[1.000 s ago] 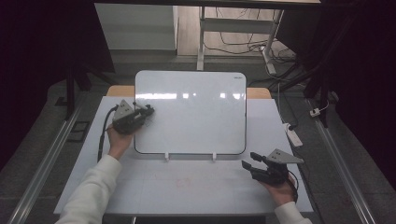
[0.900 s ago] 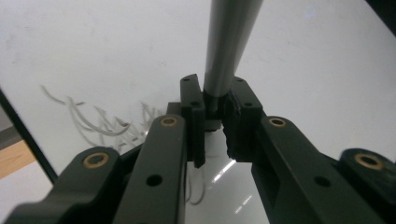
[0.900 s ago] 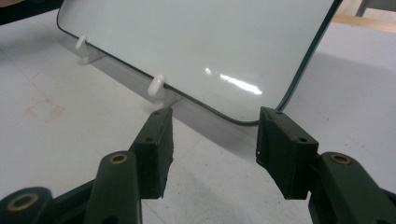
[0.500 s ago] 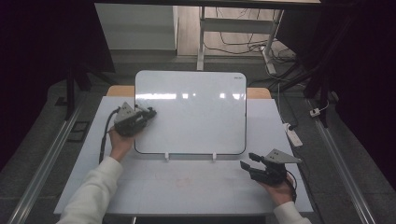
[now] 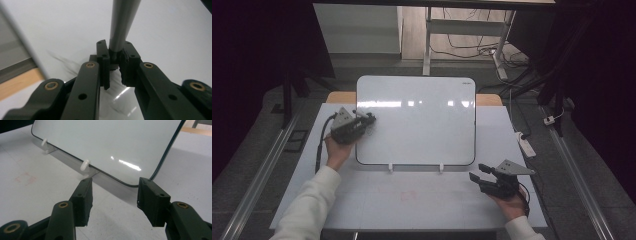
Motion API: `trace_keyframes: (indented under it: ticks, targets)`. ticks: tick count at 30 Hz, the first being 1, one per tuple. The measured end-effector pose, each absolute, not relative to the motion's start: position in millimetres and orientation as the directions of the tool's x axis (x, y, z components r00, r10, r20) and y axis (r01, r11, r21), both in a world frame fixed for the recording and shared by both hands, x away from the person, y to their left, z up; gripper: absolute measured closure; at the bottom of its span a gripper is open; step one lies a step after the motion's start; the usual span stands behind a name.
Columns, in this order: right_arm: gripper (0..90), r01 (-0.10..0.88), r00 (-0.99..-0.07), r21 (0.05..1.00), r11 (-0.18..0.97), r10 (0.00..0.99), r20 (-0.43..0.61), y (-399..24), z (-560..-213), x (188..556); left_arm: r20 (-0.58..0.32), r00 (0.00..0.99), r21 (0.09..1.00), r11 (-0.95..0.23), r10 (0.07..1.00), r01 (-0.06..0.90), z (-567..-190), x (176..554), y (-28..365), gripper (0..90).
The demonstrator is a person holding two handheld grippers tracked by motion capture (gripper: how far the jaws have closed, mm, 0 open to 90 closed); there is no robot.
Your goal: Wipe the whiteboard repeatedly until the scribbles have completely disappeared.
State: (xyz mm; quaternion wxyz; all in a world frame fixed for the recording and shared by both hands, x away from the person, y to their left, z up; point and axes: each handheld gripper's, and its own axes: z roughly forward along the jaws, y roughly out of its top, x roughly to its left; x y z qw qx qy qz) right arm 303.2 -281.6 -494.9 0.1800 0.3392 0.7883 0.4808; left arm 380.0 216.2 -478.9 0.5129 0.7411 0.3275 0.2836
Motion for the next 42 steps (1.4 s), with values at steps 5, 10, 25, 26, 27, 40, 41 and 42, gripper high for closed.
trace_keyframes:
  ticks: [5, 10, 25, 26, 27, 40, 41, 42]
  targets:
    - [46.0, 0.361, -0.708, 0.879, 0.312, 0.705, 0.041, -279.3, -494.9, 303.7, 0.103, 0.591, 0.946, -0.263, 0.8, 0.191, -474.1, 381.4, 226.1, 78.1]
    - [46.0, 0.358, -0.711, 0.88, 0.313, 0.702, 0.039, -278.2, -494.5, 303.3, 0.036, 0.502, 0.963, -0.164, 0.864, 0.212, -453.7, 403.6, 262.8, 78.2]
    - [45.9, 0.363, -0.71, 0.878, 0.313, 0.703, 0.043, -279.6, -496.5, 304.4, 0.076, 0.522, 0.956, -0.211, 0.85, 0.205, -453.5, 402.3, 264.1, 78.2]
    - [46.0, 0.364, -0.711, 0.877, 0.314, 0.702, 0.044, -279.1, -496.9, 304.3, 0.073, 0.519, 0.956, -0.208, 0.852, 0.206, -452.1, 403.8, 264.5, 78.1]
    - [45.9, 0.364, -0.713, 0.876, 0.317, 0.7, 0.043, -278.7, -497.1, 304.1, 0.071, 0.52, 0.957, -0.205, 0.851, 0.205, -452.6, 403.6, 263.1, 78.1]
    - [45.9, 0.37, -0.71, 0.874, 0.314, 0.703, 0.048, -279.7, -498.5, 305.8, 0.105, 0.569, 0.947, -0.256, 0.815, 0.192, -472.6, 382.0, 253.8, 78.2]
    - [45.9, 0.37, -0.709, 0.875, 0.312, 0.704, 0.05, -279.6, -498.2, 306.1, 0.098, 0.557, 0.95, -0.243, 0.825, 0.194, -467.2, 387.8, 256.5, 78.1]
    - [45.9, 0.37, -0.709, 0.875, 0.311, 0.704, 0.05, -279.2, -498.1, 306.3, 0.084, 0.547, 0.954, -0.226, 0.833, 0.197, -462.5, 393.5, 259.4, 78.1]
